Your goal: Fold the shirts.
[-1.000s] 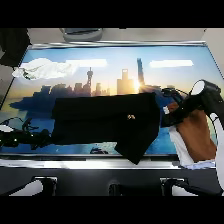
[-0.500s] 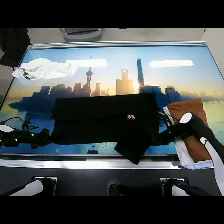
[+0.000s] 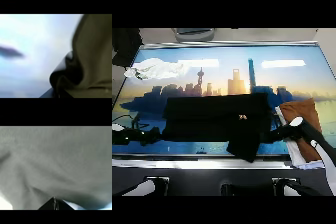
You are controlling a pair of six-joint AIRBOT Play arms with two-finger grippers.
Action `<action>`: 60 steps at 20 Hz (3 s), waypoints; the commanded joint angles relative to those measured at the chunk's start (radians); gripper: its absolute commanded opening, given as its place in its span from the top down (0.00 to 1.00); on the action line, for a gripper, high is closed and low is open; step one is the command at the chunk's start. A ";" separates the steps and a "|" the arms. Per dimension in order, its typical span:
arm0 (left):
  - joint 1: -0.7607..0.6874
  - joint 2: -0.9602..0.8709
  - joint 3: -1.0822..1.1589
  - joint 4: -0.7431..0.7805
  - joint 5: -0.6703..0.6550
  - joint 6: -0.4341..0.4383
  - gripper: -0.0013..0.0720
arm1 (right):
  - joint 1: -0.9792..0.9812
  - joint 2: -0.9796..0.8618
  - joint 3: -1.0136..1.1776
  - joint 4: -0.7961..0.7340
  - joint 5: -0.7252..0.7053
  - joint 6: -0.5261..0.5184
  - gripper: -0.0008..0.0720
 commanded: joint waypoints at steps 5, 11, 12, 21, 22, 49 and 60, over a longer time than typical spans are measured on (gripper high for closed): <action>-0.060 0.075 0.286 -0.049 -0.106 -0.005 0.95 | 0.000 0.029 0.379 -0.008 0.109 -0.023 0.93; -0.149 -0.285 0.684 -0.051 -0.091 -0.113 0.95 | 0.002 -0.293 0.739 0.013 0.029 0.014 0.93; -0.163 -0.367 0.760 -0.053 -0.111 -0.127 0.95 | 0.002 -0.355 0.782 0.035 0.020 0.014 0.93; -0.217 -0.678 0.964 -0.053 -0.182 -0.200 0.78 | 0.000 -0.549 0.843 0.058 -0.044 0.061 0.91; -0.215 -0.673 0.964 -0.053 -0.203 -0.201 0.35 | -0.003 -0.536 0.843 0.057 -0.034 0.048 0.61; -0.221 -0.463 0.981 -0.053 -0.304 -0.162 0.01 | -0.030 -0.629 0.843 0.127 0.299 -0.047 0.55; -0.559 -0.430 0.980 -0.236 -0.257 -0.072 0.94 | -0.030 -0.265 0.843 0.104 0.276 0.107 0.93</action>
